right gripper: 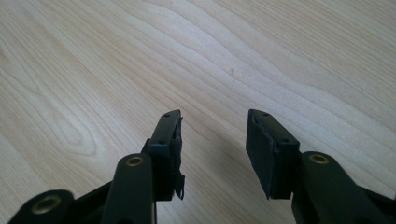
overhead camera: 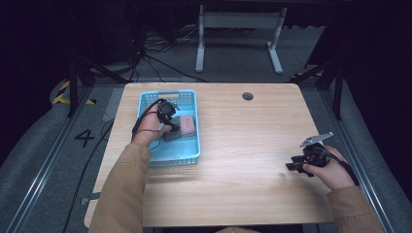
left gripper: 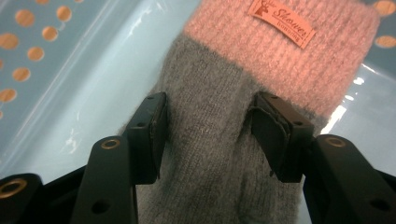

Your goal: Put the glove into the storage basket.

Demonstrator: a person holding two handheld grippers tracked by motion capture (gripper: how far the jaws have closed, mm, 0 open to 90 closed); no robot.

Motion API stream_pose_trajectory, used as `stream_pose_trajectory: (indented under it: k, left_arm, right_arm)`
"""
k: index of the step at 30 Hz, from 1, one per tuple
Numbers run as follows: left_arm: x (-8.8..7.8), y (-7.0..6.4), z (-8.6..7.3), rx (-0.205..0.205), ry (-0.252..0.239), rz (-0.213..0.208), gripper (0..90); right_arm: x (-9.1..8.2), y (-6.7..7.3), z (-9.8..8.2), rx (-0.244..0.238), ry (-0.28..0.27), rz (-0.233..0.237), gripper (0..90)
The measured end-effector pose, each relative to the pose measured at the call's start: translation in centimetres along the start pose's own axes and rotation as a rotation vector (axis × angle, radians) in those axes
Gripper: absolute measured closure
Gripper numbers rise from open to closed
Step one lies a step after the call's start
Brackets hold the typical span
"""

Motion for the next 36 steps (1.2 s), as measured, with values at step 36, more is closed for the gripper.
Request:
stream_pose_trajectory:
  k: [36]
  left_arm:
    - [-10.9, -14.4, -0.6, -0.077, -0.398, -0.127, 30.0]
  right_arm:
    - [1.0, 2.4, 3.9, -0.165, -0.122, 0.065, 53.4]
Point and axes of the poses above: each handheld gripper's, and its own axes: x roughly forward along the jaws, z roughly out of its top, y roughly to its left, the point moved 9 cm from there along x, roughly forward along the jaws, and after that the axes turned 10 degrees about -z, right-handed, at the moved point
